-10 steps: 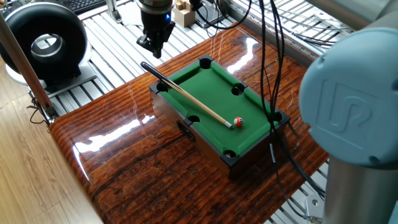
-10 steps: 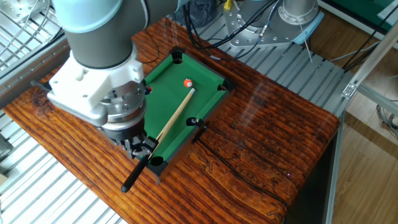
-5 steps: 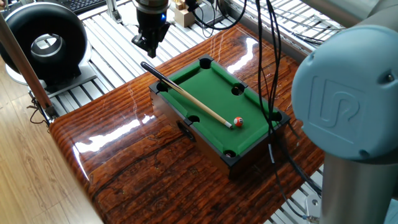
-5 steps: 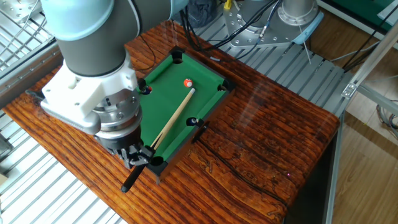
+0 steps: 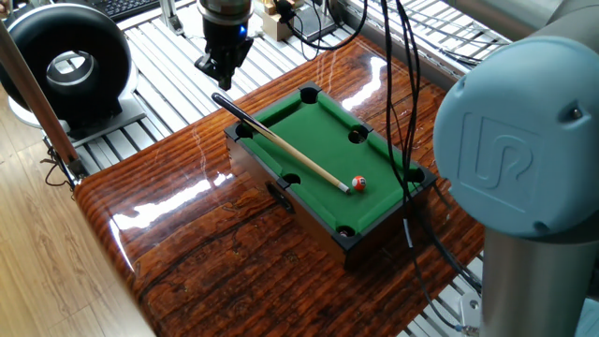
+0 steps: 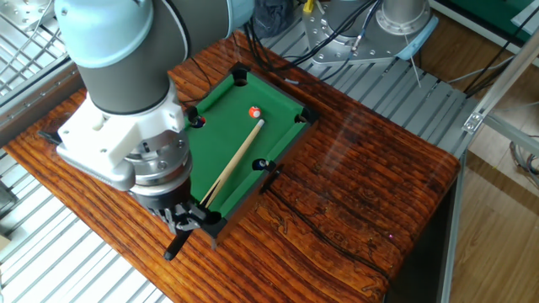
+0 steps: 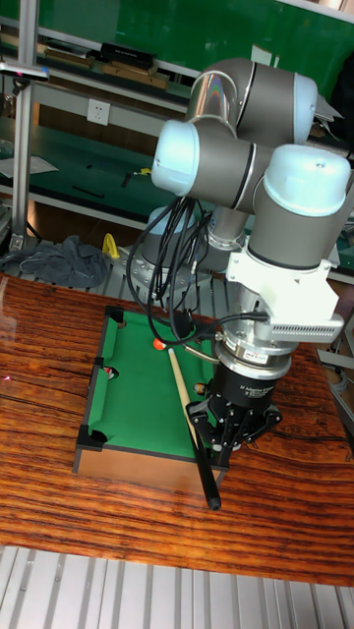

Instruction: Hit the pool ball

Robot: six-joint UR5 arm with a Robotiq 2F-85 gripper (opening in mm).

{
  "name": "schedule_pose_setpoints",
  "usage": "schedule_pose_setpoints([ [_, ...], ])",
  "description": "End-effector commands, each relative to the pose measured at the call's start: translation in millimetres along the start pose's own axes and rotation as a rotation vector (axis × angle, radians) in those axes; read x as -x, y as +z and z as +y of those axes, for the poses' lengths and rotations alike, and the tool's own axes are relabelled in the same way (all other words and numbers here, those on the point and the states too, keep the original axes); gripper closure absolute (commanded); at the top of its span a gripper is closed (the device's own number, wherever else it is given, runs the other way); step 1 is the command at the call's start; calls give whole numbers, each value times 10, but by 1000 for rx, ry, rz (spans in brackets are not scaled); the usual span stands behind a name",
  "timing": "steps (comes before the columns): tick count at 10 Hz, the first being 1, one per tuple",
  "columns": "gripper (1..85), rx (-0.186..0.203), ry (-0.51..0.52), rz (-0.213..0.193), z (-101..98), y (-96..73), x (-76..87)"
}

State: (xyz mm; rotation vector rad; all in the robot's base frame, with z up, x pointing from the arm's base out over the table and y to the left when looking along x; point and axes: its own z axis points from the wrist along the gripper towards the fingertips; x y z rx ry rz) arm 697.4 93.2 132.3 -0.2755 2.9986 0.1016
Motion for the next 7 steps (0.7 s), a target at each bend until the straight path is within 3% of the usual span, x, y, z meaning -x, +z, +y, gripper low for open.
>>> schedule_pose_setpoints([
  [1, 400, 1, 10, -2, 7, 49, 1],
  [7, 387, -15, 2, -4, -35, 156, 0],
])
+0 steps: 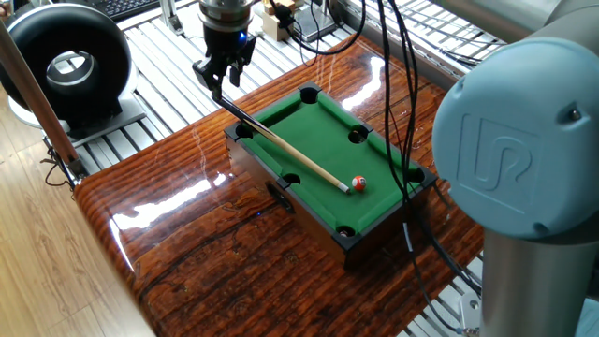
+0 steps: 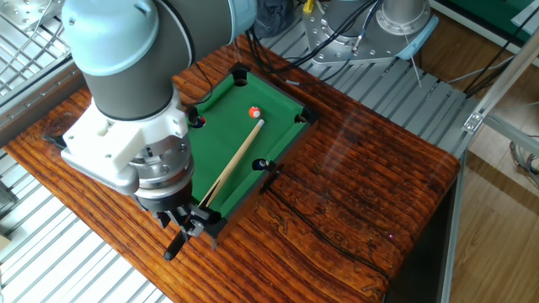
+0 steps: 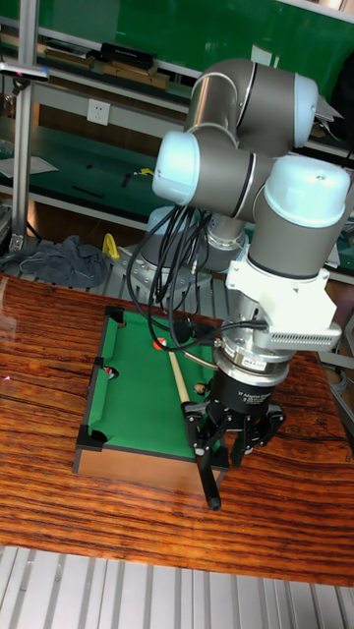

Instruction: Hit the pool ball

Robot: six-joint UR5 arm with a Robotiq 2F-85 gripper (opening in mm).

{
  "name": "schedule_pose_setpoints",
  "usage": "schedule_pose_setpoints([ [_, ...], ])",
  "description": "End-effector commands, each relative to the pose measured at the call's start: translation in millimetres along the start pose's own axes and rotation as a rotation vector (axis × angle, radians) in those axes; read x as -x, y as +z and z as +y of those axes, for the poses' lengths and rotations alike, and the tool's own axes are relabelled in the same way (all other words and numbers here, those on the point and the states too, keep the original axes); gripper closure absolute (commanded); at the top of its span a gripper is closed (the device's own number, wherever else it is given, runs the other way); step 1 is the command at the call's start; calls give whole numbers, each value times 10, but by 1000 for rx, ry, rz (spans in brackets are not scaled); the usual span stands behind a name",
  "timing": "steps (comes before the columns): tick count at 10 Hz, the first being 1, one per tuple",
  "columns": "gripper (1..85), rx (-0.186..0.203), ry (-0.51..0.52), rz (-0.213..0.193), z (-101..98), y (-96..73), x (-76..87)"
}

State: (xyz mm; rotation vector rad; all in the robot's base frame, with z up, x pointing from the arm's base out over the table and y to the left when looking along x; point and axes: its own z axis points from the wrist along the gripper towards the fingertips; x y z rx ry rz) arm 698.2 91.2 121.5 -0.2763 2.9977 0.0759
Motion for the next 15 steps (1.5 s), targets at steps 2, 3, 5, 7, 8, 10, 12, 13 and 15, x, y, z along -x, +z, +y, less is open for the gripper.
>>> schedule_pose_setpoints([
  [2, 387, -12, 2, -3, -45, 92, 6],
  [3, 387, -14, 0, -6, -52, 106, 13],
  [5, 387, -10, -1, -12, -42, 176, 32],
  [7, 387, -13, -6, 13, -43, 212, -26],
  [8, 390, -15, -8, 26, -46, 213, -57],
  [10, 393, -14, -8, 27, -43, 240, -63],
  [12, 397, -11, -12, 39, -39, 284, -102],
  [13, 400, -11, -11, 41, -36, 297, -109],
  [15, 403, -13, -9, 41, -40, 321, -115],
])
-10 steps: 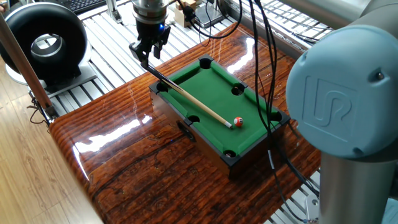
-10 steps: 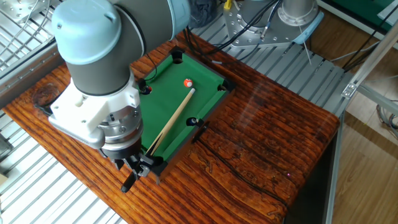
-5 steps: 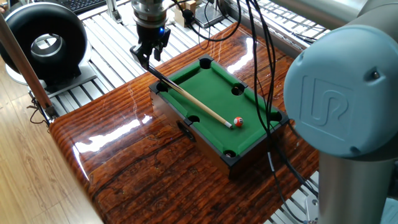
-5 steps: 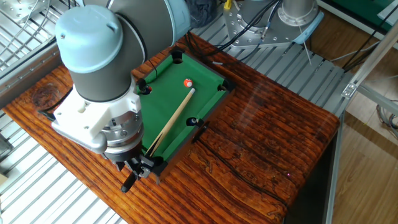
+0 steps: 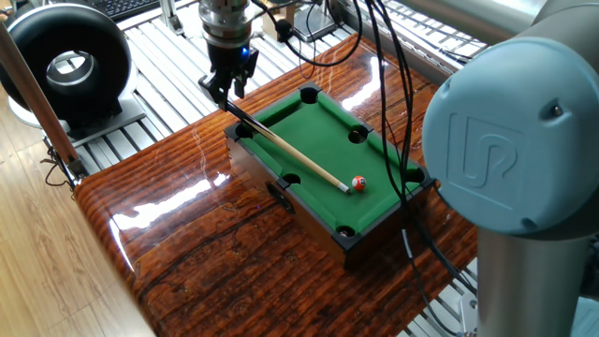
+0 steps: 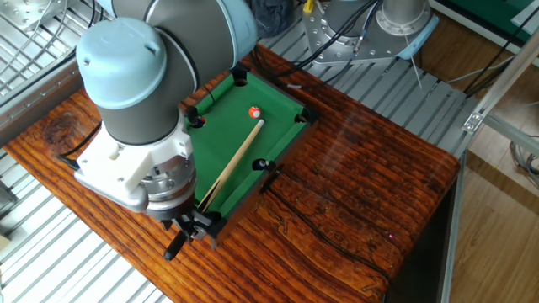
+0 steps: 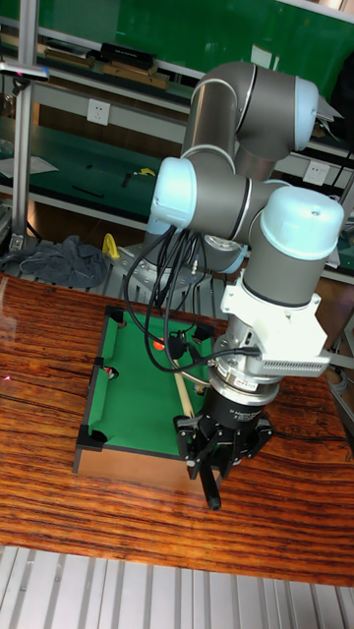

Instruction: Hit the pool ball

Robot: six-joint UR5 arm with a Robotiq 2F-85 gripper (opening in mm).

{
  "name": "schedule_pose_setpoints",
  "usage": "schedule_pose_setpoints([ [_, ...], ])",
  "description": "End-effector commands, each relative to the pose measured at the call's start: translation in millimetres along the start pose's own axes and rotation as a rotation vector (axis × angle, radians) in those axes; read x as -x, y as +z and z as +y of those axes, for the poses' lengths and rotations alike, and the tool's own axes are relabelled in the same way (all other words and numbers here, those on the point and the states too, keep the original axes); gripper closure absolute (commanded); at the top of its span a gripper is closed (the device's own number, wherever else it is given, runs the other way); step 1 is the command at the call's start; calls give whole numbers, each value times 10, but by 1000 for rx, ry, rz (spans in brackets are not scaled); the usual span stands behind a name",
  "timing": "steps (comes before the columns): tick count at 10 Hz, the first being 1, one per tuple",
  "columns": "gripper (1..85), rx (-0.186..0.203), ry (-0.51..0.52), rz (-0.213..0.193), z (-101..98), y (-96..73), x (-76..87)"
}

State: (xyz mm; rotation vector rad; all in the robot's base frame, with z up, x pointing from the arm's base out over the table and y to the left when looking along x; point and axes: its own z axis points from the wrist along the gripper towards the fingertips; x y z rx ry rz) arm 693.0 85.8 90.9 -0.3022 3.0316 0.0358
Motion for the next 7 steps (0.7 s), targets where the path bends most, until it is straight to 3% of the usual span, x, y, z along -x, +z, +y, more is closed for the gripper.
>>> schedule_pose_setpoints([
  [1, 407, 6, 6, -1, 4, 55, -6],
  [7, 473, 6, 10, -40, 3, 106, 93],
])
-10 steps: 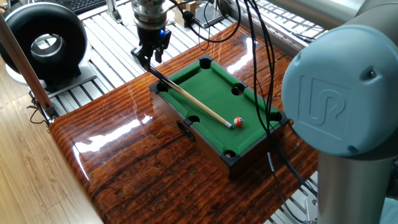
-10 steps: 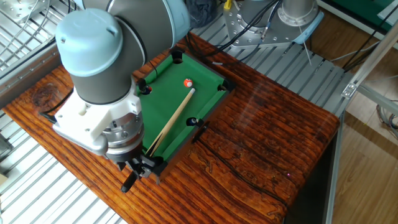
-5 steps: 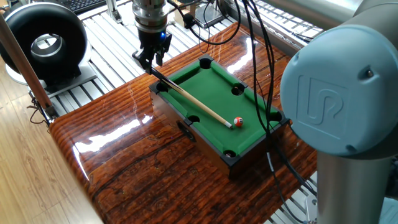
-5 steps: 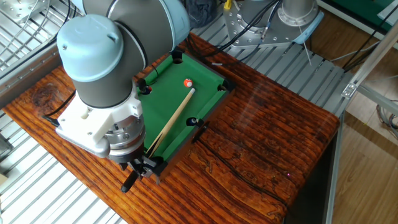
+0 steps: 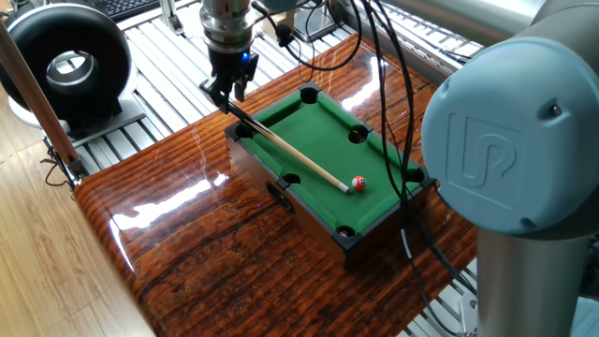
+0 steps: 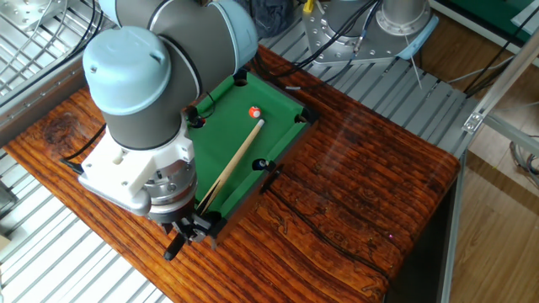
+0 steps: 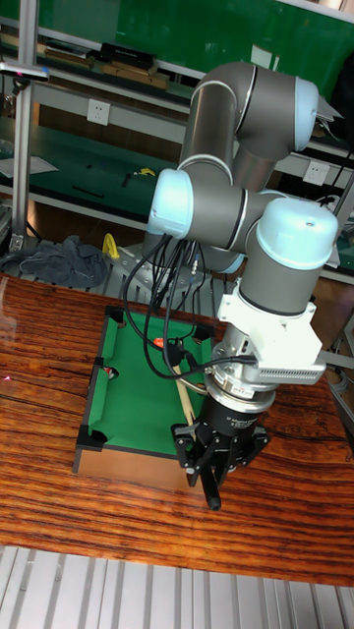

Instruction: Hit the pool ball

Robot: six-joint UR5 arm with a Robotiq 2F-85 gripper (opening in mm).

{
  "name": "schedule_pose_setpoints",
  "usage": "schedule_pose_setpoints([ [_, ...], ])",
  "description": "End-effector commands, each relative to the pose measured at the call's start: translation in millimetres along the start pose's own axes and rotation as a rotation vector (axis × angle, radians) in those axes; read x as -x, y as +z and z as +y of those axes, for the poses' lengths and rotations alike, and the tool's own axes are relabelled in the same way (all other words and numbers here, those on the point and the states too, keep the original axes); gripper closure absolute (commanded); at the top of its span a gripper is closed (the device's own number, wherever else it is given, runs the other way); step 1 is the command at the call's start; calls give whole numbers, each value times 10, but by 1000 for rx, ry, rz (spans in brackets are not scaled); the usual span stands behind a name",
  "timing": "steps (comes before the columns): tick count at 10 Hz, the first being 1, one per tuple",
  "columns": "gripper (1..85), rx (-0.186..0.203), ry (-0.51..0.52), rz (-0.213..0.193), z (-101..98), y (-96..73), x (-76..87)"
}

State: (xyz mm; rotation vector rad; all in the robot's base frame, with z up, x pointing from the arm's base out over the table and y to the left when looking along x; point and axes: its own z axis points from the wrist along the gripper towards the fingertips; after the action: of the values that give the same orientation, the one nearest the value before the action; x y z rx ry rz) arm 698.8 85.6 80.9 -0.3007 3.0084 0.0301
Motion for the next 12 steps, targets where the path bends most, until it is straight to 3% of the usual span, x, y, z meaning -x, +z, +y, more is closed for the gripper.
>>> schedule_pose_setpoints([
  [1, 500, 16, 13, -21, 32, 0, 60],
  [5, 627, 17, 33, -32, 53, -12, 108],
  [6, 723, 11, 39, -29, 53, -20, 113],
  [8, 833, 5, 47, -24, 54, -38, 124],
  [12, 843, 22, 55, -22, 93, -67, 143],
])
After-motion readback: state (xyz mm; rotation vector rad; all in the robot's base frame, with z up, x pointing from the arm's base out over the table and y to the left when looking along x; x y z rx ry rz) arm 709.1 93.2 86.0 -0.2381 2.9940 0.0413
